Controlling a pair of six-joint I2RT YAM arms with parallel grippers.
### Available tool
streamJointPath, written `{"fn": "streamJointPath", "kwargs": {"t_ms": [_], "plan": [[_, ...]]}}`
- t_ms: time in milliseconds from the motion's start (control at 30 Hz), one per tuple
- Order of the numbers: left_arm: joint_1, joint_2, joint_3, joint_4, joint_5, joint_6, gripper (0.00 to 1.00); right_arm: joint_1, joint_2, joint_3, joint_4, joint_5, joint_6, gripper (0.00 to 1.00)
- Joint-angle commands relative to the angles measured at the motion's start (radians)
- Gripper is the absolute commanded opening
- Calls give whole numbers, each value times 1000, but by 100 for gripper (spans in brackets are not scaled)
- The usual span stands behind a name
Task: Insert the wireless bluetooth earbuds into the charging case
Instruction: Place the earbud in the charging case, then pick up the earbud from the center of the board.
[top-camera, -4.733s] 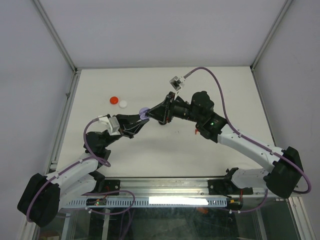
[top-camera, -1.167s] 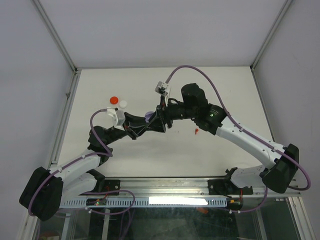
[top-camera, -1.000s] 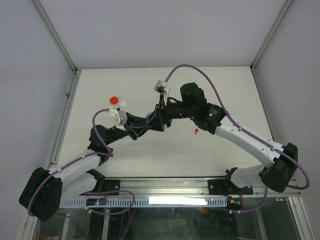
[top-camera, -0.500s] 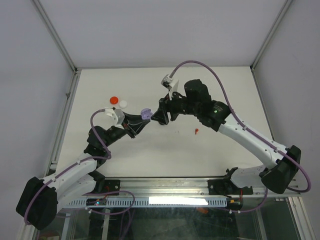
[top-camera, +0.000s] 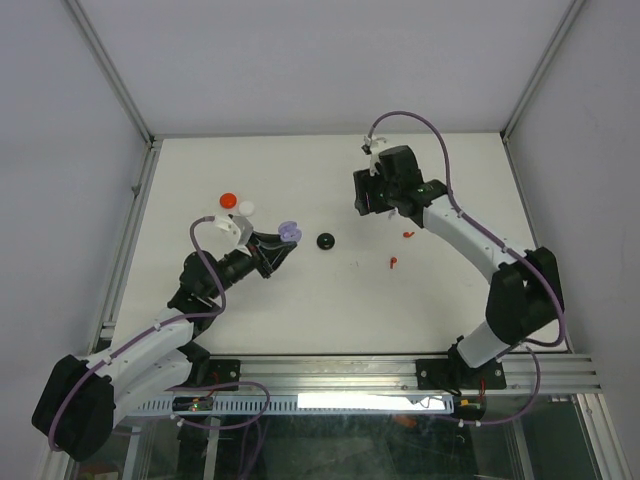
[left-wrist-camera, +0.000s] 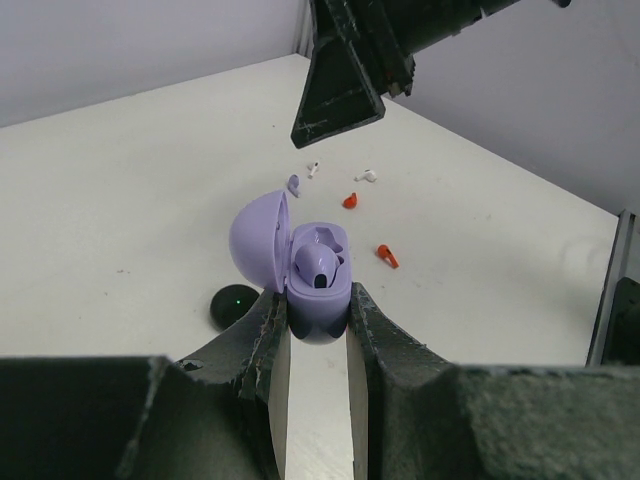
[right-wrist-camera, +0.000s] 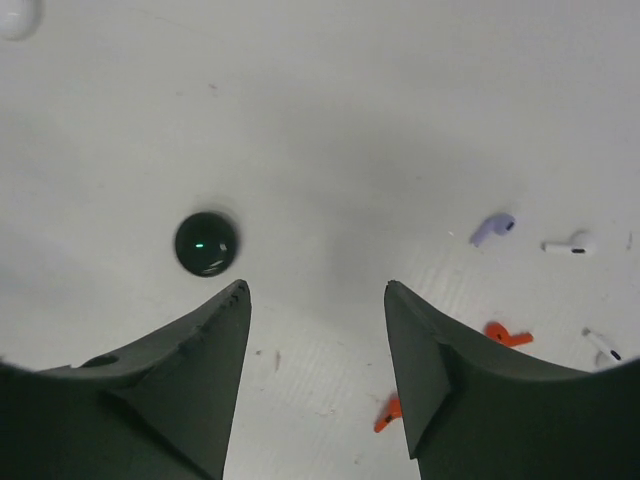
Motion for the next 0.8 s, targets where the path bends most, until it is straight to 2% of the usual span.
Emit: {"fn": "streamJointPath", "kwargs": {"t_ms": [0,267,467,600,767], "plan": [[-13,1,11,1,-15,-15,0,-66,60,-10,64,142,11,58],[-13,30,24,-25,-5,-4,0,-216,252,36,92,184,73,50],[-12,31,27,-35,-6,0,0,-241,401,165,4,206,92,44],[-12,34,31,-51,-8,1,0,-241,433,178,24,176,91,39],[-13,45,39,-56,-3,1,0,-242,460,202,-1,154,106,38]]}}
